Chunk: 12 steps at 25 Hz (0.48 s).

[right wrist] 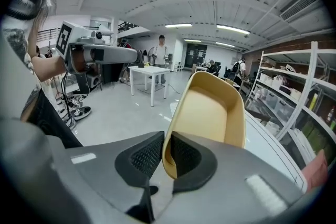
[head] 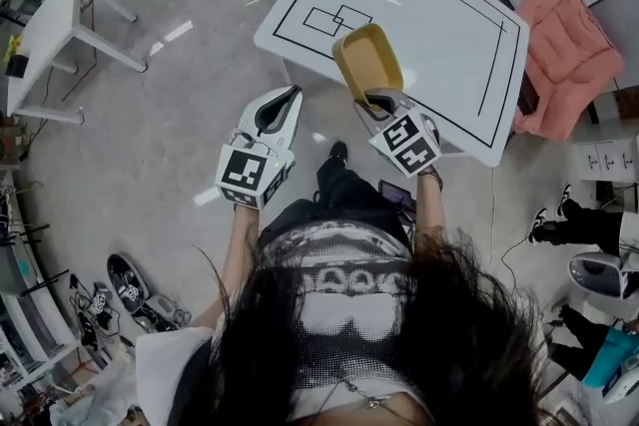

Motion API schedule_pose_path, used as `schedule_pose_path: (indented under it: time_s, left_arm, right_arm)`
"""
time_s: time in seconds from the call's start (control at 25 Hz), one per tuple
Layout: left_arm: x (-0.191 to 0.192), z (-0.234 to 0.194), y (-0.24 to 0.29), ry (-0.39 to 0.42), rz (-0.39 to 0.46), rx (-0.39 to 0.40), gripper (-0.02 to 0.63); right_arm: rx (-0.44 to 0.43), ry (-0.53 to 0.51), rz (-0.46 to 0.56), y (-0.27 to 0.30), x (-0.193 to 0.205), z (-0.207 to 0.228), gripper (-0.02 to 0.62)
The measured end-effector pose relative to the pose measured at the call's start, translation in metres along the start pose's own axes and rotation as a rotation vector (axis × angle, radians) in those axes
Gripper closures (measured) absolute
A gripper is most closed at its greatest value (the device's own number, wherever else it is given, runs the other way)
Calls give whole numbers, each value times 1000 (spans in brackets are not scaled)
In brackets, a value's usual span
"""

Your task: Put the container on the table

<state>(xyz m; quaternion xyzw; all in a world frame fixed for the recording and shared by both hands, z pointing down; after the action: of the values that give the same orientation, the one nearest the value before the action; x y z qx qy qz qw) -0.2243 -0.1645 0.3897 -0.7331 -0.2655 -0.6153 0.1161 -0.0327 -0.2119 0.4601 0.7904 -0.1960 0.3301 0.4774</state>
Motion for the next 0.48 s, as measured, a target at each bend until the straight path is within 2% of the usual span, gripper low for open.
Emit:
schedule_pose_path:
  time_s: [0.2,0.48]
  left_arm:
    - [-20,-17,56,-8,1,-12,606]
    - [-36,-39,106,7,-8,-50,606]
  right_arm:
    - [-55,-13,-15,37,11,55,554]
    - [-127,-54,-73,98,39,111,552]
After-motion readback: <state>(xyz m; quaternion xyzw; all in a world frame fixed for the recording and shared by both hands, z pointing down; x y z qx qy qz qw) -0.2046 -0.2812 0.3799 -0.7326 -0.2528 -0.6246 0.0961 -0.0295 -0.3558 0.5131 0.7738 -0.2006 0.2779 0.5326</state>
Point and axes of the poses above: the fingertips, and each gripper's own axes: y forward along the fingers, z to its right, x out of its underside, the point moved 8 cm from there along -y, backward along the fingers, and after that the axes turned 14 degrees about -y, right-handed, at the moved point
